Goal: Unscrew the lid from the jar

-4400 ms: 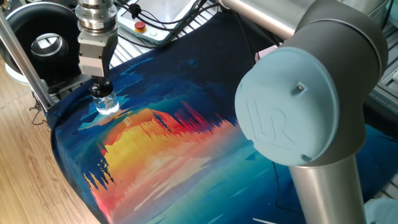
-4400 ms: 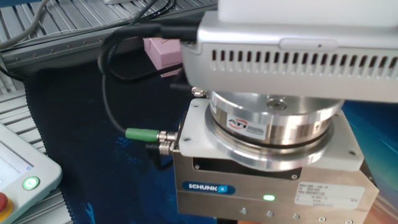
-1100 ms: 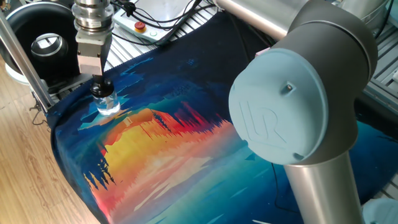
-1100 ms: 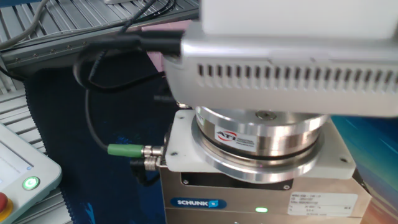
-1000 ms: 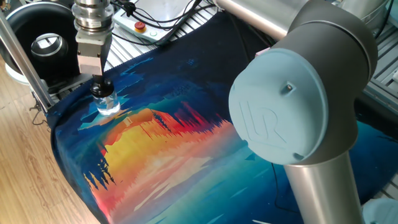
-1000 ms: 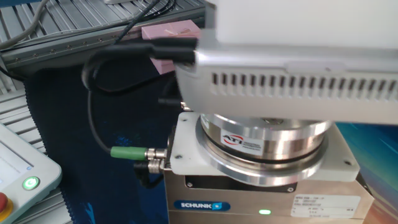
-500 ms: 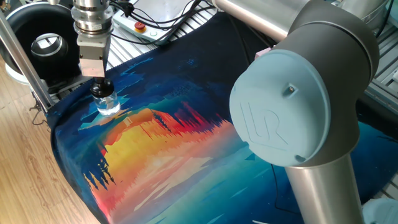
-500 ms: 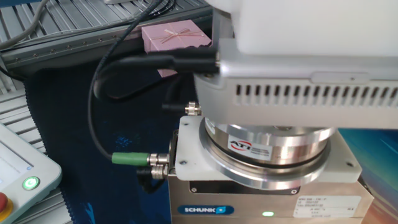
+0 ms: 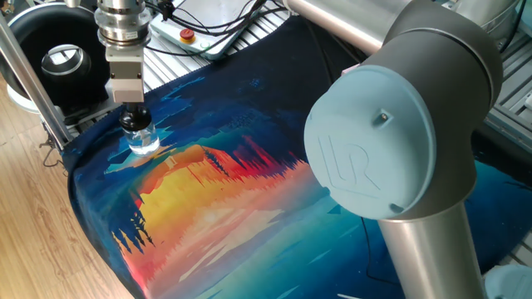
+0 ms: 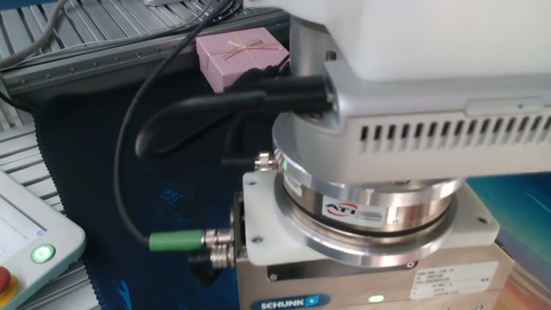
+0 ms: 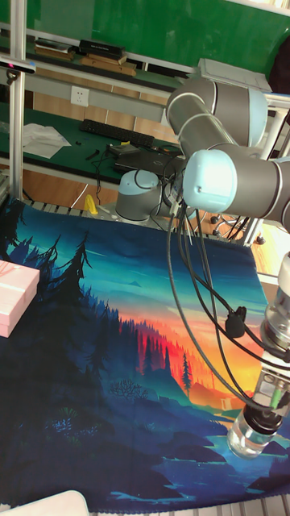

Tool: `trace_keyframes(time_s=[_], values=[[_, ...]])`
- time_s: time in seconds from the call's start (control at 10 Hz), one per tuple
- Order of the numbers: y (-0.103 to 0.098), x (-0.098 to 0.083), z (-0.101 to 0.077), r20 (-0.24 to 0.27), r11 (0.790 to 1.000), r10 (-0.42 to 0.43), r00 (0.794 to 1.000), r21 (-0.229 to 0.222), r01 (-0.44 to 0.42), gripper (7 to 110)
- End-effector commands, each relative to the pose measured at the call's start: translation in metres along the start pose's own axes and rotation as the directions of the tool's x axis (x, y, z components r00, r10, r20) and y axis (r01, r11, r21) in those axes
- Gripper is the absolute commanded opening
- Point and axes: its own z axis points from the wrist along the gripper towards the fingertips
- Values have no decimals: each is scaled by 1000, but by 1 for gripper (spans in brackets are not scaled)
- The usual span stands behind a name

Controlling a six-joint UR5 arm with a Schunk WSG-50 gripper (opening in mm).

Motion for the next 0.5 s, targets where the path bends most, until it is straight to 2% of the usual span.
trace_keyframes(time_s=[0.0, 0.2, 0.4], values=[[-4, 4, -2, -12, 996, -88, 996, -6, 88, 22], [-4, 11, -3, -40, 987, -158, 987, -11, 158, 22], [-7, 16, 3, -84, 973, -229, 970, 17, 232, 22]])
